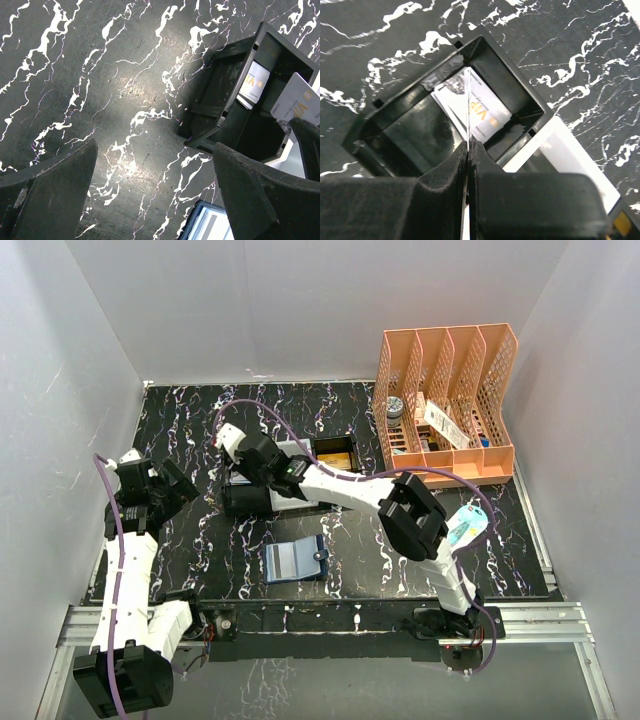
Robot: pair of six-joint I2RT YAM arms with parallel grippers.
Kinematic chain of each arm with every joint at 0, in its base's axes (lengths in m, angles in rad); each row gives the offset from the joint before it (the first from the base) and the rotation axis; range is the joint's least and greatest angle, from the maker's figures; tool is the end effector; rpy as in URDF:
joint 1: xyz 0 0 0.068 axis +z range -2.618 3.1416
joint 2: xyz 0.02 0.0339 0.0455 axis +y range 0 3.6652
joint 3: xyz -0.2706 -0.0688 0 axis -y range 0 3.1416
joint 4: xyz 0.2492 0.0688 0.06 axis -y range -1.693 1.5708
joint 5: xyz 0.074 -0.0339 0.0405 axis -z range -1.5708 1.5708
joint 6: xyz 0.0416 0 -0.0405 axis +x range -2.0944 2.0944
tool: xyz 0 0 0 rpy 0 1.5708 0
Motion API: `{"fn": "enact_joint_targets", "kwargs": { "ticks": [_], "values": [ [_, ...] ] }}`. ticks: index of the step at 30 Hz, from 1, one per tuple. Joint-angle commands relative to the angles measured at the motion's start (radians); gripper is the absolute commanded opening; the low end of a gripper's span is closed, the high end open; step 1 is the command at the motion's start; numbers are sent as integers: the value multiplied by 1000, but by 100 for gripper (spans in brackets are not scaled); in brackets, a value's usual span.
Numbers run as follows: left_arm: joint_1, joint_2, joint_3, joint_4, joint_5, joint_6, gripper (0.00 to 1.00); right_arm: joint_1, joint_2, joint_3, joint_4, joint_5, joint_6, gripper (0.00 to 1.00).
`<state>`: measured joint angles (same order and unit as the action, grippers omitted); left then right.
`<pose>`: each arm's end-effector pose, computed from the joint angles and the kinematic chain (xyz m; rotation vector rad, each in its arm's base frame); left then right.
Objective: Take the credit cards out of the card holder
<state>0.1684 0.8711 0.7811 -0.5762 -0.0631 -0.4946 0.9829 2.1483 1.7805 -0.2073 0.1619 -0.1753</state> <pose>0.1870 0.0345 0.2865 -0.7606 2.1043 -0.1068 0.2931 0.4276 0.2440 -1.0974 1.8515 0.2988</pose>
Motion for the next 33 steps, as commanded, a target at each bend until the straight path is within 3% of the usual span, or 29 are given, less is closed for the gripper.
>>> {"fn": "enact_joint_targets", "kwargs": {
  "ticks": [1,17,29,33],
  "values": [
    [6,-21,1,5,-20,-5,99,10,38,87,27,76,-152,0],
    [6,-26,2,0,-30,-7,99,34,212,157,116,226,-544,0],
    [6,-19,2,-3,-42,-9,99,47,266,146,165,289,-584,6],
    [5,-20,2,-5,-41,-8,99,49,274,159,147,271,-565,17]
  ]
}}
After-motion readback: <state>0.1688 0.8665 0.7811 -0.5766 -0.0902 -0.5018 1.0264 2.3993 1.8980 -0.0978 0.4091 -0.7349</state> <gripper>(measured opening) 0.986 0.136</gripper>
